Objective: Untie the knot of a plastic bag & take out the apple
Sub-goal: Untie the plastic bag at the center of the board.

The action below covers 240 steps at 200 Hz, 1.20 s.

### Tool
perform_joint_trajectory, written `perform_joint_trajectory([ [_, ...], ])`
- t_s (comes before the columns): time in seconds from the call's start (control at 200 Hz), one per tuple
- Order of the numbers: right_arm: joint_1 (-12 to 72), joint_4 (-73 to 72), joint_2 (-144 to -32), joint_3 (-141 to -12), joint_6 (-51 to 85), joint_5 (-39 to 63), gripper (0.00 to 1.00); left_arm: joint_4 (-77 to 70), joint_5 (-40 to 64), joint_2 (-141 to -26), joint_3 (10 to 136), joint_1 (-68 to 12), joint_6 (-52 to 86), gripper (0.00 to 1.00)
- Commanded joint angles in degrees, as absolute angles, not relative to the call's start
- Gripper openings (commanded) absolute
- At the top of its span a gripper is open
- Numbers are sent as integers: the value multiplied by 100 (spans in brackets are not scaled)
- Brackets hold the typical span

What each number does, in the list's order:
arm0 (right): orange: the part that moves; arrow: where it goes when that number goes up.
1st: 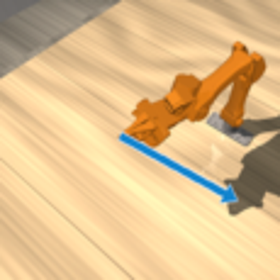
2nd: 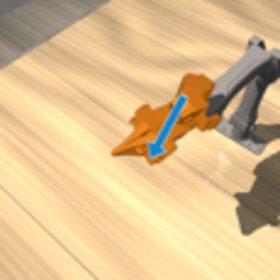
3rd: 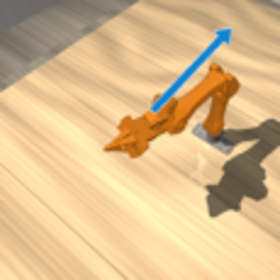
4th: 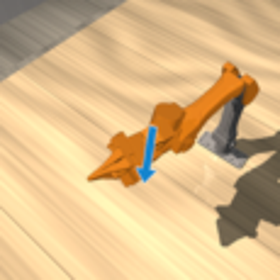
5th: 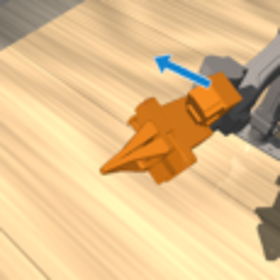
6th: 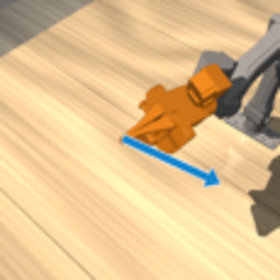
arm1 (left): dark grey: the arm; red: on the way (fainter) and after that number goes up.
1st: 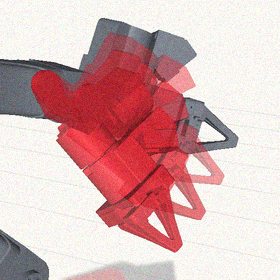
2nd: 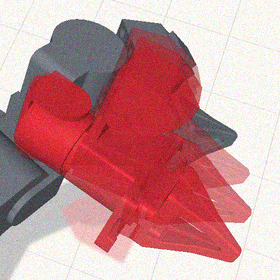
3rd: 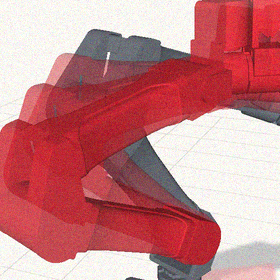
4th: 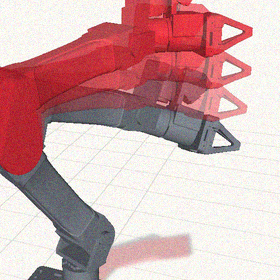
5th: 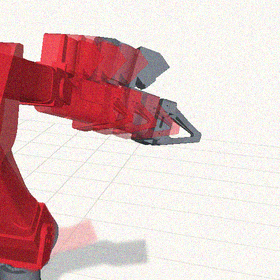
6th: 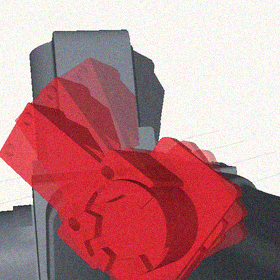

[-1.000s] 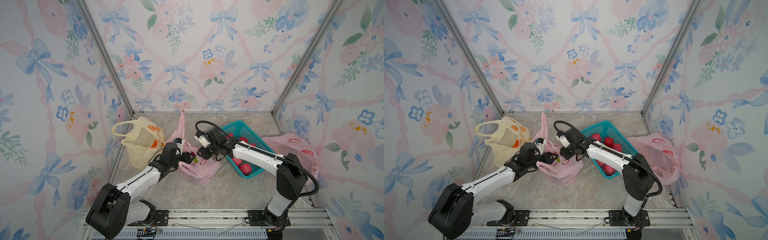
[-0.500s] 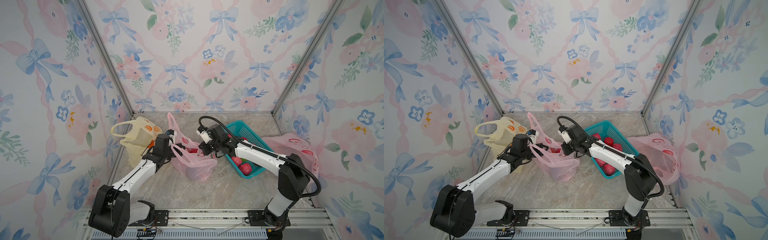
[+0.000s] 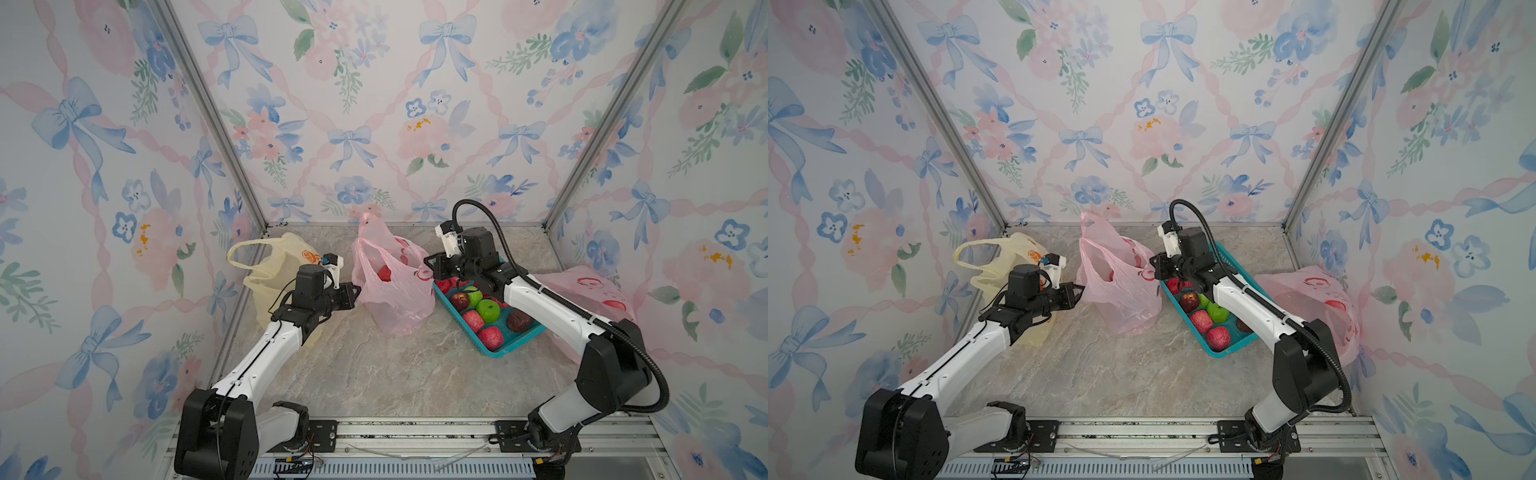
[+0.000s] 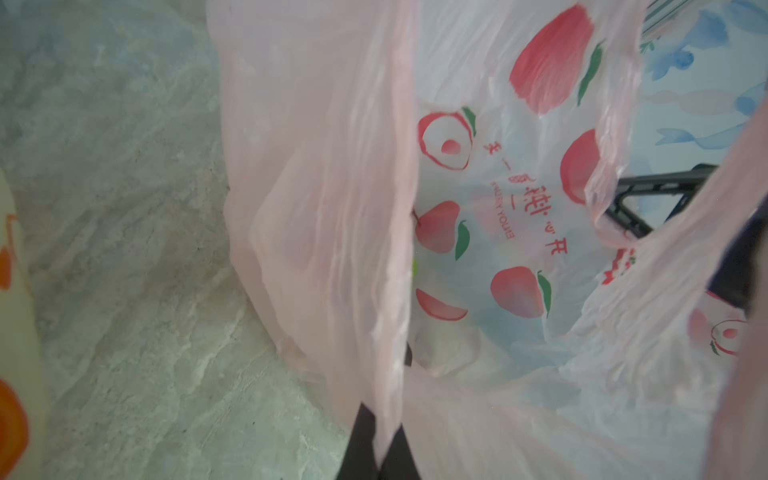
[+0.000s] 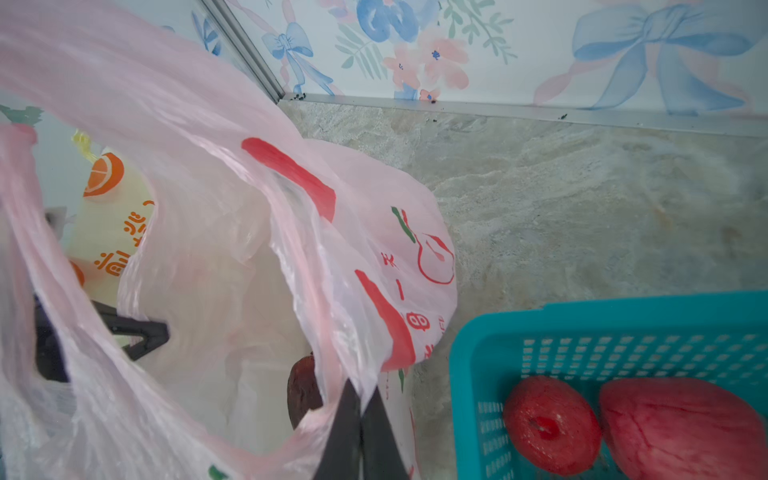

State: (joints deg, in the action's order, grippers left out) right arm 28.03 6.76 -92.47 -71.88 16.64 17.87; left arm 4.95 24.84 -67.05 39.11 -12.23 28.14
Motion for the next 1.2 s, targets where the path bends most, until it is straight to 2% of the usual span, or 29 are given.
perform_joint_trajectory([
  [0.0,2627,467,-9729,-7125,2021,2598,0,788,2540,-6476,3286,-1204,3048,0],
  [0.165,2407,453,-10316,-7276,2050,2939,0,950,2389,-6238,2797,-1081,3146,0],
  [0.505,2033,742,-11368,-7753,1751,2821,0,1166,2169,-5809,2344,-648,3328,0],
  [0.69,2138,475,-11119,-7612,1774,3025,0,935,2281,-5899,2153,-668,3410,0],
  [0.73,2207,462,-10938,-7552,1663,3015,4,924,2298,-5861,2174,-677,3421,0],
  [0.785,2332,475,-10670,-7481,1476,2935,14,923,2354,-5815,2238,-698,3424,0],
  [0.86,2516,360,-10273,-7307,1268,2842,34,916,2397,-5759,2340,-754,3453,0],
  [0.905,2619,214,-10028,-7148,1198,2814,49,921,2399,-5744,2404,-820,3478,0],
  [0.995,2879,4,-9552,-6872,999,2711,61,917,2416,-5729,2541,-939,3538,0],
  [1.195,3718,-27,-8829,-6528,271,2351,74,918,2363,-5687,2742,-1167,3640,0],
])
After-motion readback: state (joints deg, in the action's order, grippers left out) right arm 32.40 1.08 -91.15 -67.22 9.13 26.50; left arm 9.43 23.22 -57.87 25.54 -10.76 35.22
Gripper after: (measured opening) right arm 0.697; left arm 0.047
